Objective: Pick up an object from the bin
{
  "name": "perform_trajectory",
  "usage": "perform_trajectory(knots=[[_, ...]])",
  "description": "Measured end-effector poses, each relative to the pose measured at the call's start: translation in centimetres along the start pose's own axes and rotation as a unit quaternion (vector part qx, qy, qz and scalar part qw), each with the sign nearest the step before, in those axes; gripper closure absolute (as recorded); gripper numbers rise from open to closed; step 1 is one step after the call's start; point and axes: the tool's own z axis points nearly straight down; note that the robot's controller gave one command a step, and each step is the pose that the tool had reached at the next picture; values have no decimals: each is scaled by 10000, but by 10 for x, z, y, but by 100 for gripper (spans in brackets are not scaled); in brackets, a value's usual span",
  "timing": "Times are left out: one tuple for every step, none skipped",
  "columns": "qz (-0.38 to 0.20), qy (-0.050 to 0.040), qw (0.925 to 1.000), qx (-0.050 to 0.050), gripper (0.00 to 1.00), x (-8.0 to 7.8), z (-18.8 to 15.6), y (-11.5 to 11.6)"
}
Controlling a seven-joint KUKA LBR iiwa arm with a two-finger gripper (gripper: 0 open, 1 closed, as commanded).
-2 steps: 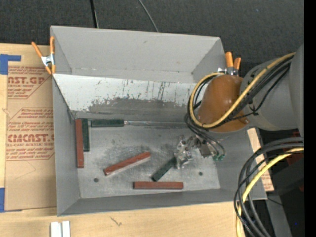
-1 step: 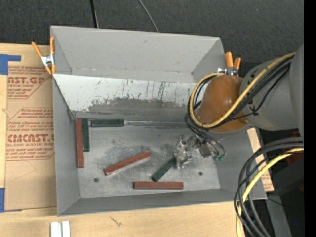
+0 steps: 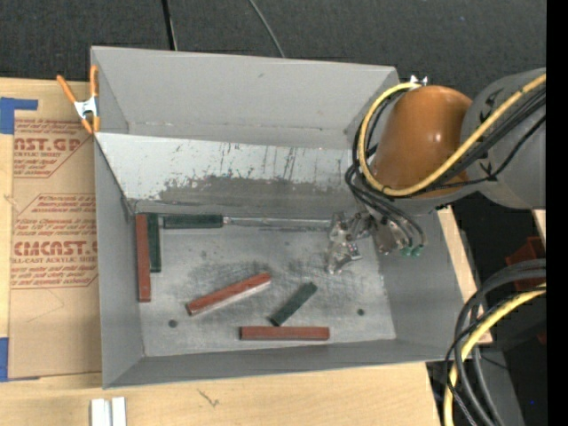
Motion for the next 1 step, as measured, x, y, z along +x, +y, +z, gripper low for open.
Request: perform_trajectory(knots=[[0, 1, 10000, 0, 0, 0, 0, 0]])
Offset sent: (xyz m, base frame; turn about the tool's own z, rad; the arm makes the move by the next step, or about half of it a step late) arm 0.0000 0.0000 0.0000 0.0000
